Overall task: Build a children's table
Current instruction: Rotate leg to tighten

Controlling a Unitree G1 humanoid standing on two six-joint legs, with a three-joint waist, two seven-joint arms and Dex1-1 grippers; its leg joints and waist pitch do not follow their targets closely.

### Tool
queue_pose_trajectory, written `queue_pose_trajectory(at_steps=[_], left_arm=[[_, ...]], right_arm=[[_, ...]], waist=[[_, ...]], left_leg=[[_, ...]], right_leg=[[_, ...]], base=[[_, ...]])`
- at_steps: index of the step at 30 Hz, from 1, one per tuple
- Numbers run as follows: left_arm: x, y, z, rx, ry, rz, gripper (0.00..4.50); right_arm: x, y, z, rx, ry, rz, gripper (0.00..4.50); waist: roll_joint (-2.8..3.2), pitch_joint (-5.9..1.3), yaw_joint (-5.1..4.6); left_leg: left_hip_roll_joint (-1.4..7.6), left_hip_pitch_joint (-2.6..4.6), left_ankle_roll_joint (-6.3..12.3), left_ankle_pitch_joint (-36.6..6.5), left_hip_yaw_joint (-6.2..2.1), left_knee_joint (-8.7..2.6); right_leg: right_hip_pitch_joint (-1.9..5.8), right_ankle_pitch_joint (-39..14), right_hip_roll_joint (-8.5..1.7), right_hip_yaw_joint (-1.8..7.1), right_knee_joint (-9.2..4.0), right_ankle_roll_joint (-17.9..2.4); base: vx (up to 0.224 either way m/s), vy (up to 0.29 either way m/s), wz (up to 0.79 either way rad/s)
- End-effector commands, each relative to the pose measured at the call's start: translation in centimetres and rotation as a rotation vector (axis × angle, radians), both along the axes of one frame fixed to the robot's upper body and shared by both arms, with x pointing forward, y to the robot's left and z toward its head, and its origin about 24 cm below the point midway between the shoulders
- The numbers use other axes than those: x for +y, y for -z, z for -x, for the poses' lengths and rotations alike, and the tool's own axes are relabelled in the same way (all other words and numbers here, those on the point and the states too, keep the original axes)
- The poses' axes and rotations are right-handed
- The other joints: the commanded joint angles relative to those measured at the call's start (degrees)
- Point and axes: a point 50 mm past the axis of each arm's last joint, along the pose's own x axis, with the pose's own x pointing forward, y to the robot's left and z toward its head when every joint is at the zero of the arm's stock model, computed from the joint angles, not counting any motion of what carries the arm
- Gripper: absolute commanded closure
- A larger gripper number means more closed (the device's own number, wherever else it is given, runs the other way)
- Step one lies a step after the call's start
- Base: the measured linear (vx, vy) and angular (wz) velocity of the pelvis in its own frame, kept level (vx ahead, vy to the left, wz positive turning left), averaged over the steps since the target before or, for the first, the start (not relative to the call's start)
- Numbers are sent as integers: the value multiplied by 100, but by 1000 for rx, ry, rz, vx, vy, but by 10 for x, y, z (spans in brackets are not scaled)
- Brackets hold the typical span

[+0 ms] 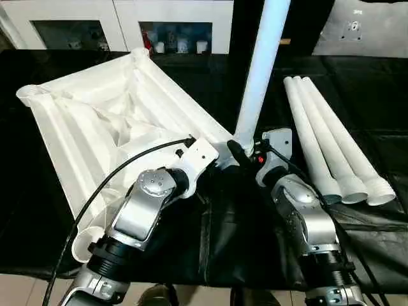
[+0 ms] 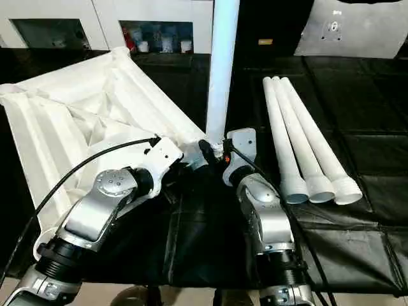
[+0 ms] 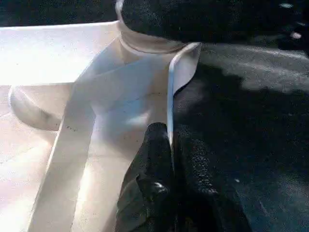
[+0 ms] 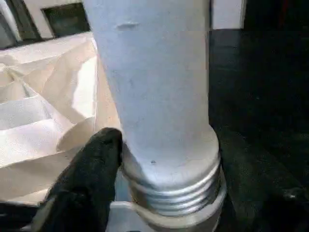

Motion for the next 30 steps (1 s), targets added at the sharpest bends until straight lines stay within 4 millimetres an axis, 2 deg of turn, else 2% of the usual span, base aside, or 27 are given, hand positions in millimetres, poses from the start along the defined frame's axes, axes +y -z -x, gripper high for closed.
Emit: queue_pose_trajectory(at_steps=[1, 2, 3, 6, 8, 10, 12, 15, 18, 19, 21, 22, 24, 25, 27, 30], left_arm=[[-15, -16, 2, -89, 81, 48, 450], [-7, -13, 1, -85, 88, 26, 450], [-4, -12, 1, -85, 88, 21, 450], [6, -9, 3, -82, 140, -3, 450], [14, -7, 5, -84, 184, -25, 450], [23, -5, 9, -65, 235, -41, 450], [26, -4, 10, -57, 250, -50, 450], [40, 1, 18, -44, 394, -105, 450], [47, 2, 23, -6, 481, -115, 450], [48, 2, 24, 1, 502, -117, 450], [51, 2, 25, 12, 531, -127, 450], [52, 2, 25, 15, 548, -135, 450], [57, 2, 22, 15, 575, -174, 450], [58, 1, 20, 13, 581, -186, 450], [59, 1, 19, 12, 588, -190, 450], [59, 0, 17, 9, 603, -188, 450]], right_arm=[[33, 7, 14, 14, -222, -15, 104], [21, 6, 13, -8, -227, 9, 86], [19, 5, 12, -16, -229, 17, 73], [1, -1, 12, -47, -276, 46, 55], [-11, -5, 12, -70, -330, 93, 26], [-25, -8, 13, -73, -408, 147, 20], [-28, -8, 15, -68, -446, 157, 5], [-42, -12, 22, -47, -637, 234, 5], [-47, -15, 22, -25, -723, 256, 5], [-48, -15, 22, -21, -746, 262, 5], [-48, -15, 23, -8, -794, 268, 5], [-48, -15, 24, 1, -826, 273, 20], [-47, -14, 25, 32, -899, 282, 38], [-47, -14, 25, 41, -916, 287, 41], [-46, -14, 24, 45, -930, 289, 64], [-46, -14, 24, 55, -954, 290, 86]], waist=[[-39, -414, 6], [-33, -414, 11], [-27, -402, 8], [-14, -385, 10], [-12, -383, -8], [-14, -389, -1], [-24, -394, 0], [-54, -440, 18], [-39, -424, 32], [-96, -421, 14], [-58, -420, 40], [-54, -422, 46], [-66, -423, 72], [-120, -438, 74], [-89, -434, 98], [-101, -458, 115]], left_leg=[[274, 18, 616, -464, -150, -315], [273, 18, 661, -450, -154, -314], [281, 12, 690, -490, -155, -319], [299, 35, 657, -688, -163, -332], [302, 29, 626, -731, -159, -331], [297, 36, 633, -711, -161, -322], [304, 31, 713, -647, -146, -313], [312, 37, 831, -470, -161, -285], [328, 45, 906, -478, -152, -282], [332, 44, 892, -512, -142, -284], [346, 64, 845, -569, -145, -283], [350, 68, 828, -574, -148, -287], [342, 63, 825, -568, -143, -281], [342, 61, 800, -561, -132, -275], [345, 64, 744, -581, -139, -276], [345, 73, 713, -501, -140, -270]], right_leg=[[354, -282, -456, 296, -402, -1315], [359, -249, -451, 285, -398, -1345], [361, -299, -449, 279, -403, -1358], [352, -653, -451, 271, -439, -1350], [355, -752, -455, 277, -442, -1333], [360, -722, -455, 274, -435, -1334], [362, -595, -459, 287, -414, -1392], [383, -367, -457, 268, -368, -1462], [356, -340, -459, 266, -354, -1550], [351, -416, -453, 264, -358, -1563], [338, -597, -477, 272, -367, -1563], [339, -614, -475, 269, -364, -1566], [343, -585, -460, 270, -357, -1563], [350, -608, -469, 275, -356, -1545], [340, -735, -485, 277, -357, -1524], [346, -631, -477, 278, -337, -1526]], base=[[0, 0, 0], [0, 0, 0], [0, 0, 0], [0, 0, 0], [0, 0, 0], [0, 0, 0], [0, 0, 0], [0, 0, 0], [0, 0, 0], [0, 0, 0], [0, 0, 0], [0, 0, 0], [0, 0, 0], [0, 0, 0], [0, 0, 0], [0, 0, 0]])
